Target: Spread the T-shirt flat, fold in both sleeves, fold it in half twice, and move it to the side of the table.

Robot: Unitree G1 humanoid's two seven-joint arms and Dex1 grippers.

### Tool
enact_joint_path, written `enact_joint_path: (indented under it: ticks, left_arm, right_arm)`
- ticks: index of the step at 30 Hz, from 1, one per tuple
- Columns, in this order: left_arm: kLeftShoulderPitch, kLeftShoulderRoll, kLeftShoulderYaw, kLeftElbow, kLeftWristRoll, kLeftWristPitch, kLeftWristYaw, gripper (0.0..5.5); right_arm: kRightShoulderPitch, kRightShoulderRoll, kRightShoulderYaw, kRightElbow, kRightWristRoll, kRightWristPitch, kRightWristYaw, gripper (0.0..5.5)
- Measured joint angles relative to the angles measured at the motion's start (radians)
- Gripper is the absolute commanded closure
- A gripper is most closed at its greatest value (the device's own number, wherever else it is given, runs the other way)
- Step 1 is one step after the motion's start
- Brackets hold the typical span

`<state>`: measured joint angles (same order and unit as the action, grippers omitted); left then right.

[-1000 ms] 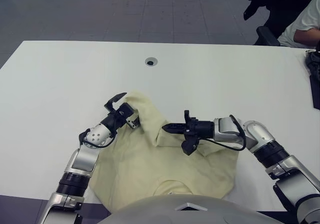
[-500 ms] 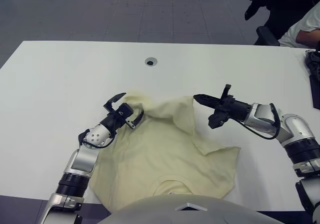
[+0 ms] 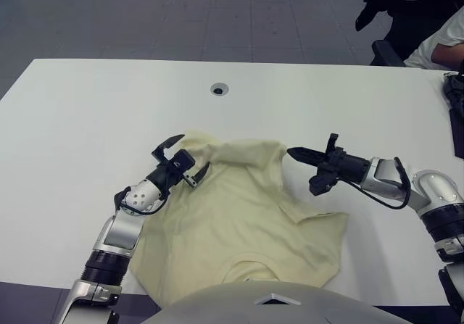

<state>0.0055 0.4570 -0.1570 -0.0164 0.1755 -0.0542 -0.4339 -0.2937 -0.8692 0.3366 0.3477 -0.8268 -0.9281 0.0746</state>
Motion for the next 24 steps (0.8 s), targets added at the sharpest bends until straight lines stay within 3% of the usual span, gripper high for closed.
enact_joint_path:
  ticks: [3, 6, 17, 24]
  left_arm:
    - [0.000, 0.021, -0.008, -0.008, 0.000, -0.002, -0.024, 0.10]
    - [0.000, 0.064, -0.010, -0.030, 0.005, -0.004, -0.068, 0.10]
    - [-0.033, 0.105, 0.021, -0.042, -0.003, 0.014, -0.093, 0.10]
    - [-0.157, 0.104, 0.095, -0.059, -0.042, 0.036, -0.073, 0.10]
  right_arm:
    - [0.059, -0.004, 0.036, 0.023, 0.199, 0.057, 0.205, 5.48]
    - [0.076, -0.012, 0.042, 0.007, 0.338, 0.134, 0.365, 5.03]
    - [0.068, -0.008, -0.024, -0.074, 0.479, 0.248, 0.495, 3.11]
    - [-0.076, 0.069, -0.080, -0.051, 0.413, 0.282, 0.399, 1.95]
